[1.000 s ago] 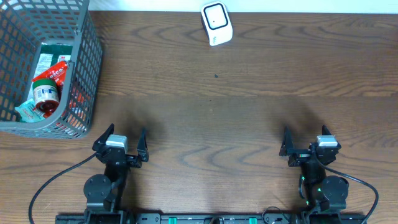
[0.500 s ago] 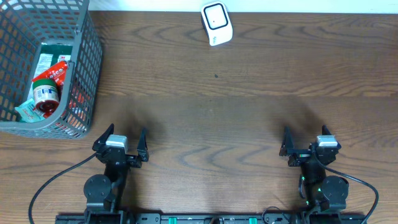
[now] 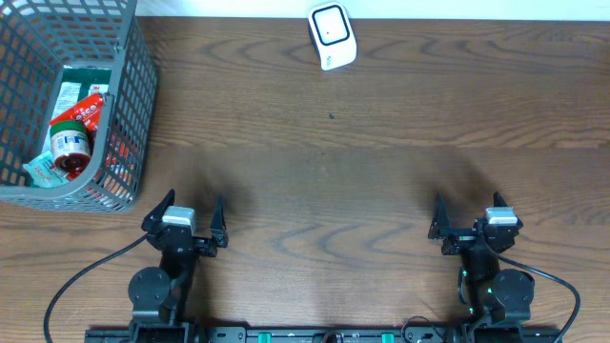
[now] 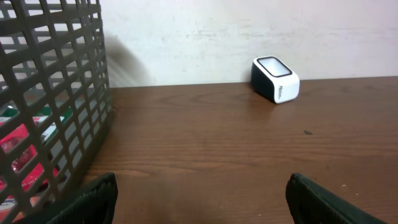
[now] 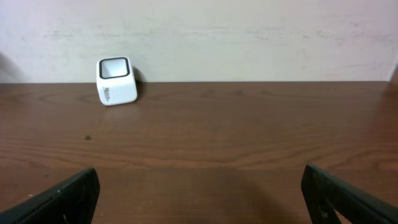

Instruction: Scan the item barcode

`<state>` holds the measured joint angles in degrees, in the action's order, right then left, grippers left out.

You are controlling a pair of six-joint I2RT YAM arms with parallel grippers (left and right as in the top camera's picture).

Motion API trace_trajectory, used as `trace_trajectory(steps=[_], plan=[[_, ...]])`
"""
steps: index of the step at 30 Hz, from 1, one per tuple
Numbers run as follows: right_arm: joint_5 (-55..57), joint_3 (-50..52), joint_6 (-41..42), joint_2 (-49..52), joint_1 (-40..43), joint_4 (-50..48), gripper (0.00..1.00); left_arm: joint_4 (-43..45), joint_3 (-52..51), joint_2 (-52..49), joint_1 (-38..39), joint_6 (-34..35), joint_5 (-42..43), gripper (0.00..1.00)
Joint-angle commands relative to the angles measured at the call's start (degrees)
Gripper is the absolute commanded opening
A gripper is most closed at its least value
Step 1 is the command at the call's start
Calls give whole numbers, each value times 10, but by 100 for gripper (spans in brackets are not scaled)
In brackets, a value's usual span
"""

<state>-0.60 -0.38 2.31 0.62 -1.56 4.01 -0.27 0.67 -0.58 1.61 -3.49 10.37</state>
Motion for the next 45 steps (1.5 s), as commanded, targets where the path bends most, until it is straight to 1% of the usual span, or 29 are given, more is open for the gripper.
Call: trace_trajectory(steps=[1, 16, 24, 28, 30, 33, 37, 40, 42, 43, 45], plan=[[1, 1, -2, -2, 2, 2, 99, -27, -4, 3, 1, -10, 10, 87], [1, 1, -2, -2, 2, 2, 99, -17, -2, 3, 1, -5, 10, 87], [1, 1, -2, -2, 2, 2, 99, -44, 30, 3, 1, 85, 10, 87], [1, 1, -2, -2, 2, 2, 99, -107, 75, 3, 1, 115, 10, 87], [1, 1, -2, -2, 2, 2, 99, -150, 107, 3, 1, 118, 10, 87], [1, 1, -2, -2, 2, 2, 99, -226, 183, -8, 1, 118, 5, 87], [1, 1, -2, -2, 2, 2, 99, -307, 305, -56, 1, 124, -6, 87], [1, 1, -2, -2, 2, 2, 99, -387, 431, -132, 1, 126, -7, 87], [1, 1, -2, -2, 2, 2, 99, -469, 547, -209, 1, 126, -7, 87], [1, 1, -2, -2, 2, 2, 99, -498, 583, -235, 1, 126, -7, 87], [1, 1, -2, -2, 2, 2, 99, -585, 690, -310, 1, 126, -7, 87]])
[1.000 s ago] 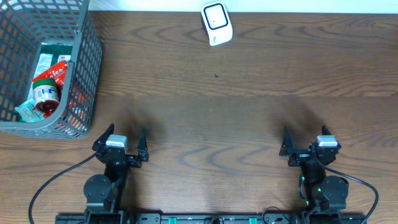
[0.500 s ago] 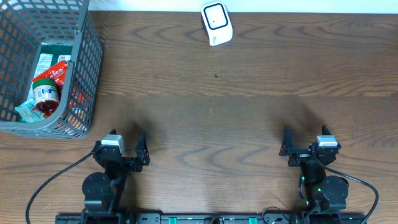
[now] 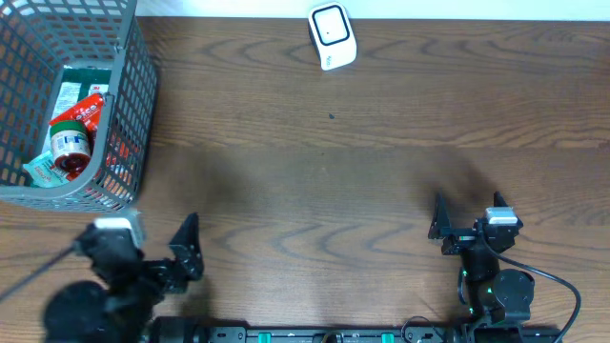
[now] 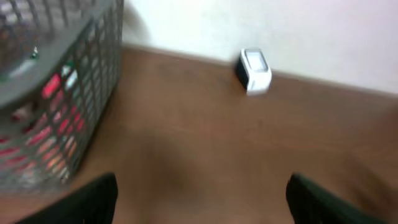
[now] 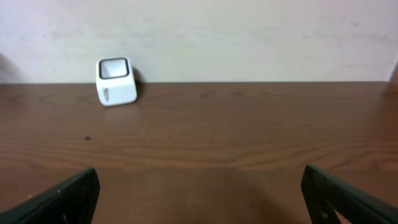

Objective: Scan the item barcode
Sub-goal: 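Move the left gripper over the grey basket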

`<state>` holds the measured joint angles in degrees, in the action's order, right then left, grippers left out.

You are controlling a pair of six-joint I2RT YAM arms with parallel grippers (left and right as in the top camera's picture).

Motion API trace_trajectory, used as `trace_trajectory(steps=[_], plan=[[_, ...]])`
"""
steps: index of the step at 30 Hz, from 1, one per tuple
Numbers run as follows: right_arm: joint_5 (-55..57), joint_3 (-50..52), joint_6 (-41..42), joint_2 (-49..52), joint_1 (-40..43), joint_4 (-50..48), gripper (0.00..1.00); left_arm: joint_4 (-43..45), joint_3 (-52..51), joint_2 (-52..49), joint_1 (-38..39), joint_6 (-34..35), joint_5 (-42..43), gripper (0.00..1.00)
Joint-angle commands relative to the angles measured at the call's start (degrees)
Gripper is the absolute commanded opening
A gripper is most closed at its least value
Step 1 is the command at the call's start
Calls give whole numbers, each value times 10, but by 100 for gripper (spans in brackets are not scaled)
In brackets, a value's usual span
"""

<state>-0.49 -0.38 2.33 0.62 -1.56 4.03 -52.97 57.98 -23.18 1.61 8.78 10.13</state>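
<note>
A grey mesh basket at the far left holds the items: a can with a red lid and several red and green packets. The white barcode scanner stands at the table's far edge and shows small in both wrist views. My left gripper is open and empty near the front left, just in front of the basket; its image is blurred. My right gripper is open and empty at the front right.
Brown wooden table with a pale wall behind the scanner. The basket wall rises to the left of my left gripper.
My left gripper has shifted left and sits higher, looking down on the basket and scanner from farther off; its fingers stay open. The right arm, basket and scanner have not moved.
</note>
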Motion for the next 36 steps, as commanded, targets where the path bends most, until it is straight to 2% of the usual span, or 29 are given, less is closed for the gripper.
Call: trace_trajectory(steps=[1, 6, 8, 10, 15, 22, 26, 31, 36], plan=[[0, 1, -3, -2, 2, 2, 99, -102, 170, -121, 1, 3, -5, 87], [0, 1, -3, -2, 2, 2, 99, -340, 441, -315, 1, -6, -5, 87], [0, 1, -3, -2, 2, 2, 99, -409, 520, -380, 1, -32, -6, 87], [0, 1, -3, -2, 2, 2, 99, -431, 558, -420, 1, -57, -7, 87], [0, 1, -3, -2, 2, 2, 99, -411, 570, -476, 1, -65, -17, 87], [0, 1, -3, -2, 2, 2, 99, -372, 570, -551, -1, 7, -111, 87], [0, 1, -3, -2, 2, 2, 99, -330, 570, -584, -19, 26, -113, 87], [0, 1, -3, -2, 2, 2, 99, -273, 570, -596, -106, 64, -112, 87], [0, 1, -3, -2, 2, 2, 99, -235, 570, -598, -189, 64, -112, 87]])
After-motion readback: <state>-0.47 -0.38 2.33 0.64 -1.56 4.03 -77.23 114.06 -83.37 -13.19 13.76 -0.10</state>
